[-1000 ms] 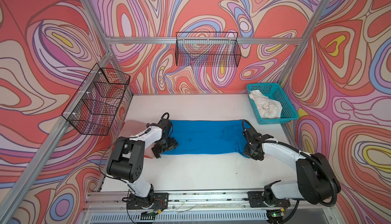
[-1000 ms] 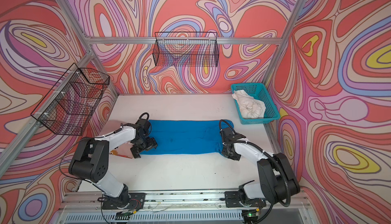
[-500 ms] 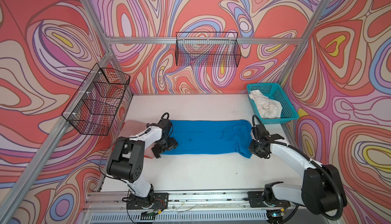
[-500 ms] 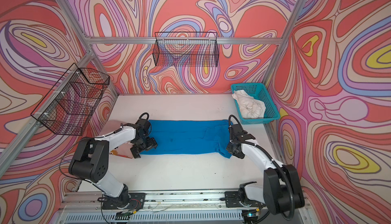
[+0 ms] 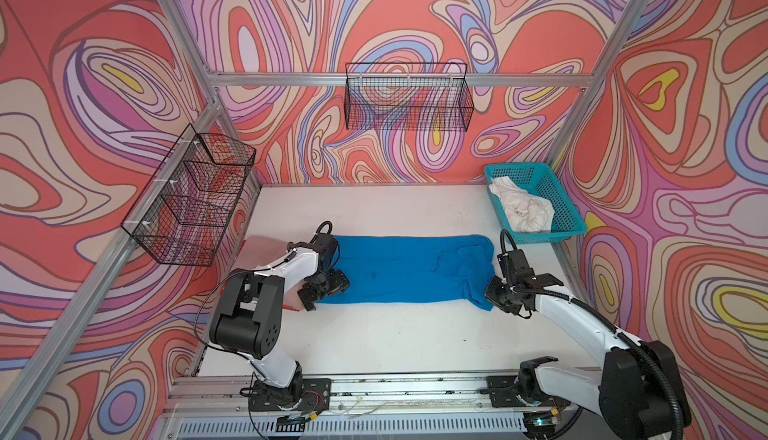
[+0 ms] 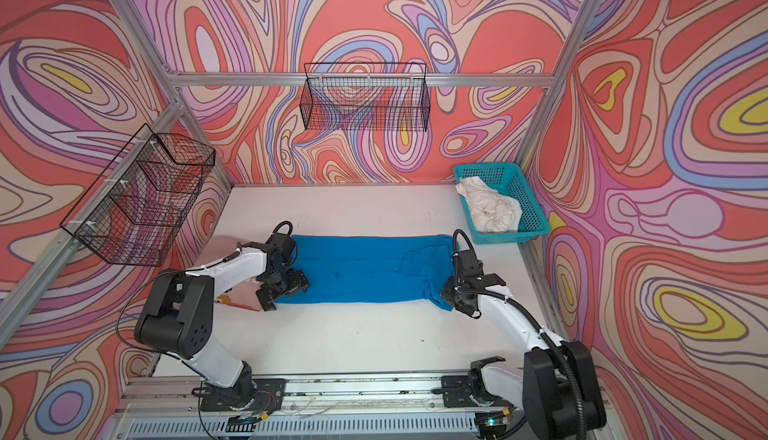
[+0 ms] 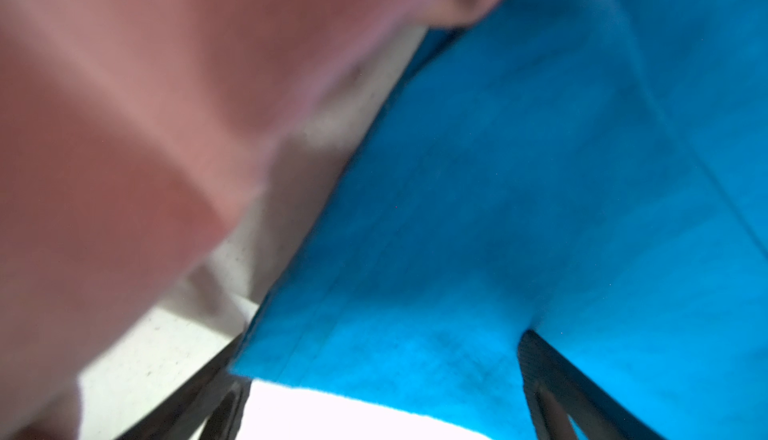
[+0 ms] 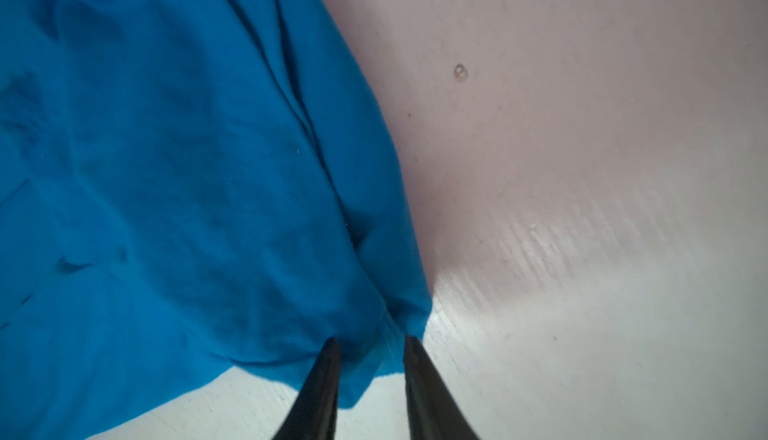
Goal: Fold and stack the t-shirts
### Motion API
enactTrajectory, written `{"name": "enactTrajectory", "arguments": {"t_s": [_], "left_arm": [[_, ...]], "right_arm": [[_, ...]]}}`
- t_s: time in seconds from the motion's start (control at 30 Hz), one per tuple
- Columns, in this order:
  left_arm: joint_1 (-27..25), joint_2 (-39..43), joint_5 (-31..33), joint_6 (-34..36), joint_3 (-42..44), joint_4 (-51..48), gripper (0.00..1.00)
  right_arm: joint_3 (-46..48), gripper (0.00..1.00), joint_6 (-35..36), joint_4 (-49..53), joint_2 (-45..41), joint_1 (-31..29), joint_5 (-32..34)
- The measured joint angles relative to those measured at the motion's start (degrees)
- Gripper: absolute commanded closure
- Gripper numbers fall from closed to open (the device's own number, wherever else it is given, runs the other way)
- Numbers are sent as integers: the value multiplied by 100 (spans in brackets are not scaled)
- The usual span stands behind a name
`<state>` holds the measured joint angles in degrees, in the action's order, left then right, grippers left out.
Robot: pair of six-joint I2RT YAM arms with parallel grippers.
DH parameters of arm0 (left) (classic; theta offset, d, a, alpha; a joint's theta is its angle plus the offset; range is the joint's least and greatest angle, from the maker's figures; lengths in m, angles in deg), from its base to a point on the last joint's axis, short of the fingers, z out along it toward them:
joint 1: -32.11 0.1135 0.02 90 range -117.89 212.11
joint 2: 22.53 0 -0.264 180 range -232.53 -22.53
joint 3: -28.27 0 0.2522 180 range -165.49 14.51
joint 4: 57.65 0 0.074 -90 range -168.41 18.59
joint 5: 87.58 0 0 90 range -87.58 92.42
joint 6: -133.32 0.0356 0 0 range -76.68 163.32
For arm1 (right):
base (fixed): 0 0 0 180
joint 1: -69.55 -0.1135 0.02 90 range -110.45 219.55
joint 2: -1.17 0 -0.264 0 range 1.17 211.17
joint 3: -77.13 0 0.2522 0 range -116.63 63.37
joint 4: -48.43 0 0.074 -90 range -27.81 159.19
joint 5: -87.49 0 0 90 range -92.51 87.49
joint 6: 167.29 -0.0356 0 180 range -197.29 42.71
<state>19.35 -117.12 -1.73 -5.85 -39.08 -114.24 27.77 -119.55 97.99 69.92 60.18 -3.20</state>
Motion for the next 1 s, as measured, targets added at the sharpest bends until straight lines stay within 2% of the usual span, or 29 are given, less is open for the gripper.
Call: {"name": "enactTrajectory", "arguments": {"t_s": [0.2,0.37,0.53,0.97,1.0], "left_arm": [[0,0,0,0,0,0,0],[0,0,2,0,0,0,0],[0,0,4,0,0,0,0],[0,-4,11,-2,0,0,0],[0,-4,11,-4,0,0,0]], "right_arm": [[116,80,127,-286,302,105,61],[157,100,243,-415,350,184,146],[63,100,304,-313,363,232,389],[-1021,100,693,391,802,245,1178],[-1047,91,710,417,837,245,1209]]}}
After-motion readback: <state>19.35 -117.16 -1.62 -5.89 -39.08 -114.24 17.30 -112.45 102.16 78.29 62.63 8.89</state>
